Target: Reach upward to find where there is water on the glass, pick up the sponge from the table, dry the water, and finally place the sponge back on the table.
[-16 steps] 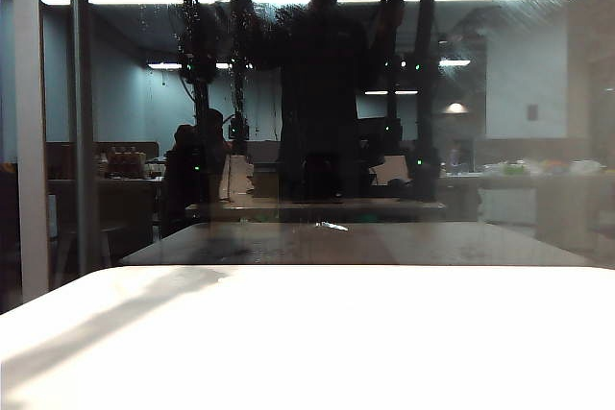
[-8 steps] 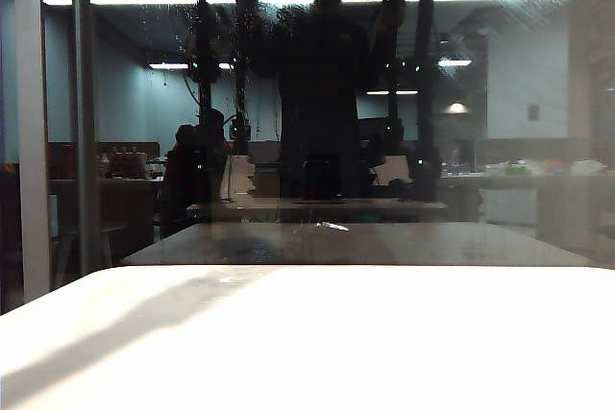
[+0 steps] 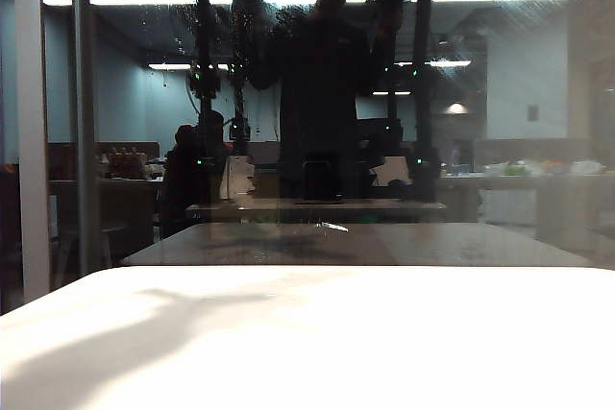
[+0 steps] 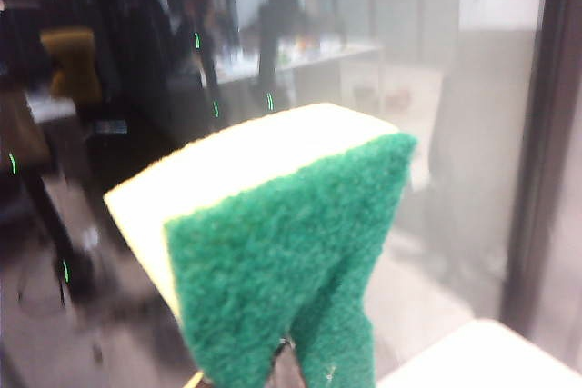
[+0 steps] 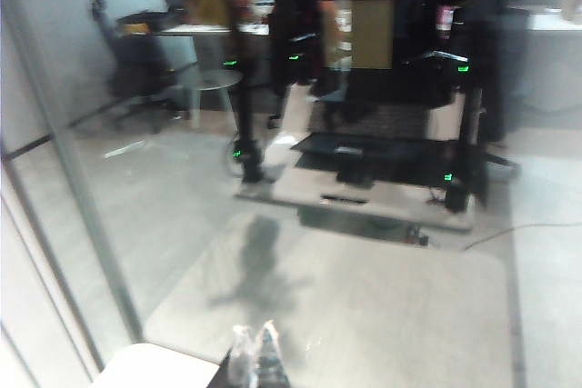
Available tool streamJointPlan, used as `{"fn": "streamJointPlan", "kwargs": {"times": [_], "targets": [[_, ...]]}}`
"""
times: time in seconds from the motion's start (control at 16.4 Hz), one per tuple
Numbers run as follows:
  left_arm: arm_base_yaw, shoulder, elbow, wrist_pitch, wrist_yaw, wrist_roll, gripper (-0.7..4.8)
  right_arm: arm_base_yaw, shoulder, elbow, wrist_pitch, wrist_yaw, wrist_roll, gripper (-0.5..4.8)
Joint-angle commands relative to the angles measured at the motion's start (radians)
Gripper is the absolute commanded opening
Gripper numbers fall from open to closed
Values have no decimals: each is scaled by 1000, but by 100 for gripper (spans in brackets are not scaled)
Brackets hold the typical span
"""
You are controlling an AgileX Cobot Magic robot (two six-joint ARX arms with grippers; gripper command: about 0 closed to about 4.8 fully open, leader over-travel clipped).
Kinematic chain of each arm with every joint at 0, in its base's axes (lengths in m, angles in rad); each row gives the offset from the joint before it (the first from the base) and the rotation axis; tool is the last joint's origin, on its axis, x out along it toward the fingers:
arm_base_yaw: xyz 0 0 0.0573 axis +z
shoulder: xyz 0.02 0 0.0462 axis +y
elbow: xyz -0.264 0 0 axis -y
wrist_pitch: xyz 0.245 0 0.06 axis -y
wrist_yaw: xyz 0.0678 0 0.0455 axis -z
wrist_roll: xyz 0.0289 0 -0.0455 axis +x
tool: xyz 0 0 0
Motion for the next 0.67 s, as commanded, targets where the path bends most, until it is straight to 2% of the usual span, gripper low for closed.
{"fn": "streamJointPlan", "kwargs": {"times": [0.06,0.18,0.43,0.61,0.67], "targets": [[0,-132,-198,28,3,8,-6,87,-73,-113,10,107,-63,-2],[0,-214,-317,30,3,6,-6,129,-143,-219,11,170,-84,-2],[0,-377,-586,40,27,-46,-6,129,-307,-501,58,190,-91,-2],[0,-447,-781,57,80,-79,-6,129,-385,-621,72,189,-90,-2],[0,-453,-852,76,131,-109,-6,129,-401,-635,72,189,-90,-2]]}}
